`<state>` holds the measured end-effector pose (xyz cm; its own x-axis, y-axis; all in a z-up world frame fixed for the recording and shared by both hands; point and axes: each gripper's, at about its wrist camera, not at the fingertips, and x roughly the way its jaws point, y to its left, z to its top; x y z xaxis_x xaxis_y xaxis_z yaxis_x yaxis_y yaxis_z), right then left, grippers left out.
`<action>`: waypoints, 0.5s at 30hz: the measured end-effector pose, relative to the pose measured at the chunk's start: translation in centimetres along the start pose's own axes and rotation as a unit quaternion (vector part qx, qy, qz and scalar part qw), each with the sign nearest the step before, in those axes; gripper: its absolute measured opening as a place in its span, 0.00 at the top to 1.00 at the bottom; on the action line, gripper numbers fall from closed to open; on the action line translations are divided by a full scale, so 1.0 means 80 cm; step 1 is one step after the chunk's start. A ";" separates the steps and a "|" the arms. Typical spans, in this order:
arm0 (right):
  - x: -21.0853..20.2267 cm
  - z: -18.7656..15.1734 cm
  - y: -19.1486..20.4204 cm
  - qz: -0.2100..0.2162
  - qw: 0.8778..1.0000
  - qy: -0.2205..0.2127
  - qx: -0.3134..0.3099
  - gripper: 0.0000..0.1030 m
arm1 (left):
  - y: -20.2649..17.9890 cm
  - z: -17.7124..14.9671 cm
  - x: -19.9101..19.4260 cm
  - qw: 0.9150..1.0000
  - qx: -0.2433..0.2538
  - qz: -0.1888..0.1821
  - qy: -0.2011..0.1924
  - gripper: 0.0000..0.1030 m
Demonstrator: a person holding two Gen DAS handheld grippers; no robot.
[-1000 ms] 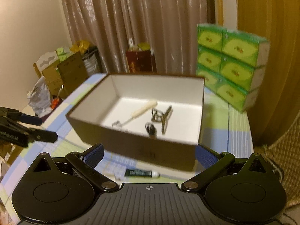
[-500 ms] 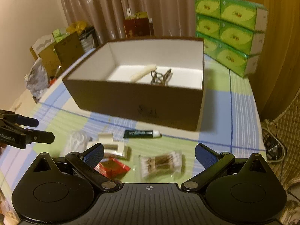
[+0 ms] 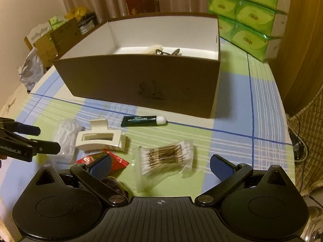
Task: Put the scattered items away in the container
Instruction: 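Grasp the floss-pick box with the left tool while the right tool grasps the cotton-swab pack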
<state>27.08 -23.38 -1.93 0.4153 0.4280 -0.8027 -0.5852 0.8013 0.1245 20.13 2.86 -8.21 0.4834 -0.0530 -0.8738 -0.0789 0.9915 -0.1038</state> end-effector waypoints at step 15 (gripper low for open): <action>0.024 0.002 -0.017 0.003 1.000 0.018 -0.001 0.02 | 0.011 0.007 0.052 0.999 0.001 -0.006 0.032 0.45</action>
<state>28.80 -23.59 -3.50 0.3876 0.4172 -0.8220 -0.5890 0.7980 0.1273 22.58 3.56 -11.70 0.4268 -0.0732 -0.9014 -0.0711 0.9909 -0.1141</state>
